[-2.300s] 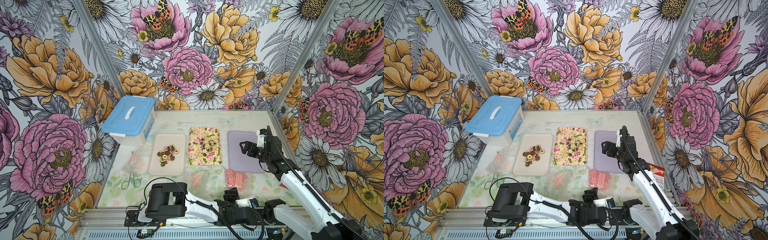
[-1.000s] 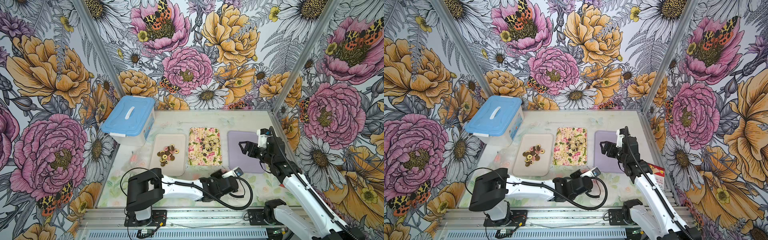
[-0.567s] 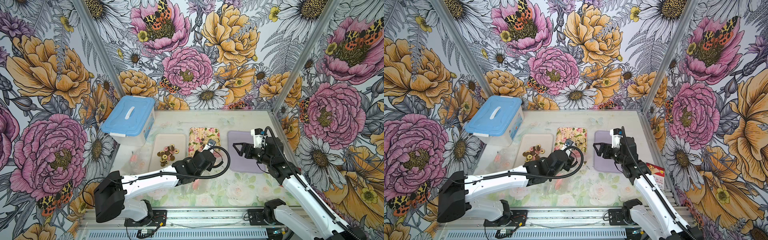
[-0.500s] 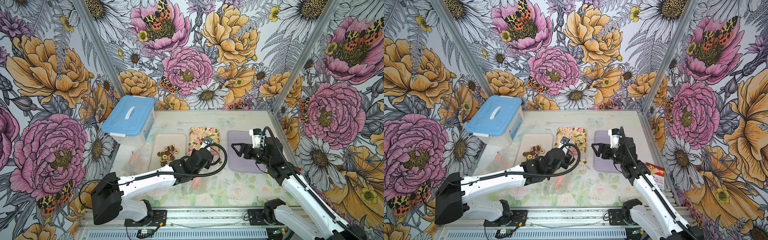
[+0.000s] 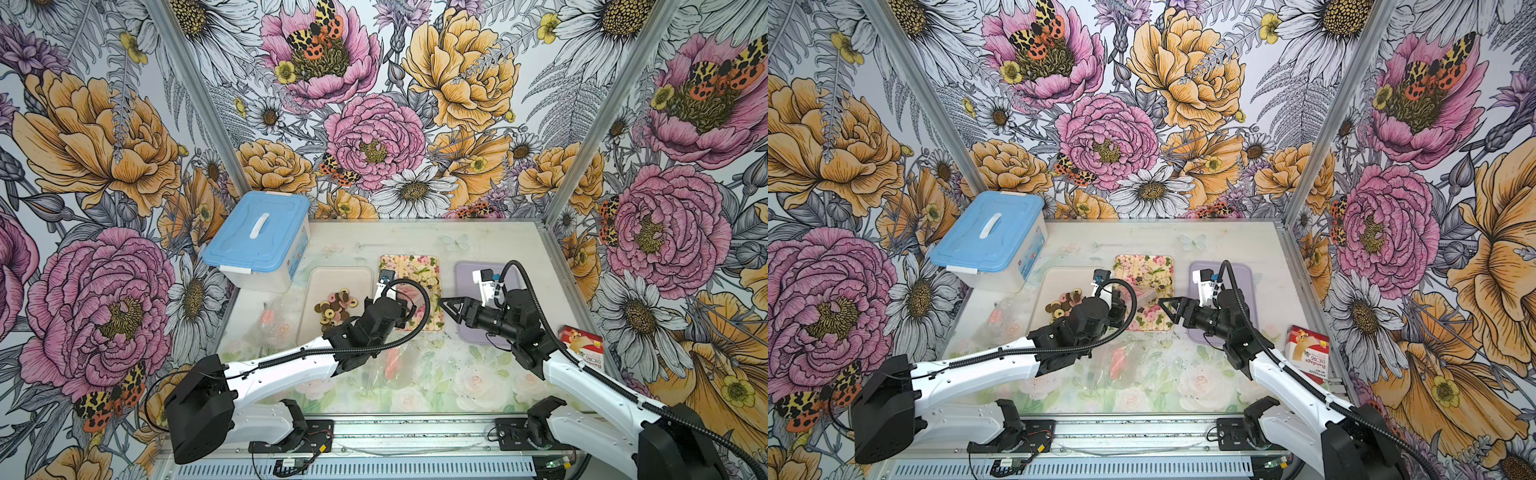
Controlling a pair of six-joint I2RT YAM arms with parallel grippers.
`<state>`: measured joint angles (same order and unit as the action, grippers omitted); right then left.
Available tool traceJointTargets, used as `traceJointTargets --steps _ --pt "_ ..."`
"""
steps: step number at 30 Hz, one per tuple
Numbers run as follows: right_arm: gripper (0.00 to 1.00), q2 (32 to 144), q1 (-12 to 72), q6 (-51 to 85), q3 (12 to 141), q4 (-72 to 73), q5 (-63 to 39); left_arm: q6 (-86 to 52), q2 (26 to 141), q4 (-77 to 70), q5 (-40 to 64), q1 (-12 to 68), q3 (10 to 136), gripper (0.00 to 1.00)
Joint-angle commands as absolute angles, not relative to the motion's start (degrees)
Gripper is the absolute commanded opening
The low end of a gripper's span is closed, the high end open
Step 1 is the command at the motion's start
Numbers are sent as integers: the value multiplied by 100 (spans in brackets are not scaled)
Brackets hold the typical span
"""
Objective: Pour cookies out of the ziploc bag
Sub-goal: Pick up the ziploc bag from the center of the board.
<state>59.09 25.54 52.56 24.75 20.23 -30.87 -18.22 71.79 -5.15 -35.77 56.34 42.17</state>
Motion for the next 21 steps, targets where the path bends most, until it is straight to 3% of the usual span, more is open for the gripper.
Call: traceJointTargets --steps 1,7,14,21 --pt "75 6180 2695 5837 2295 3351 -2985 -2091 7314 -1602 -3955 5623 4078 0" --pt "75 6425 2742 5990 2214 3859 -2994 -2026 7711 -2915 -3937 5834 3832 0" --pt "69 6574 2742 6156 2248 3976 -3221 -1778 8039 -3444 -4334 6218 3885 0" --pt "69 6344 2742 6050 2275 3658 -3140 -1635 8298 -3864 -4495 6249 3920 0"
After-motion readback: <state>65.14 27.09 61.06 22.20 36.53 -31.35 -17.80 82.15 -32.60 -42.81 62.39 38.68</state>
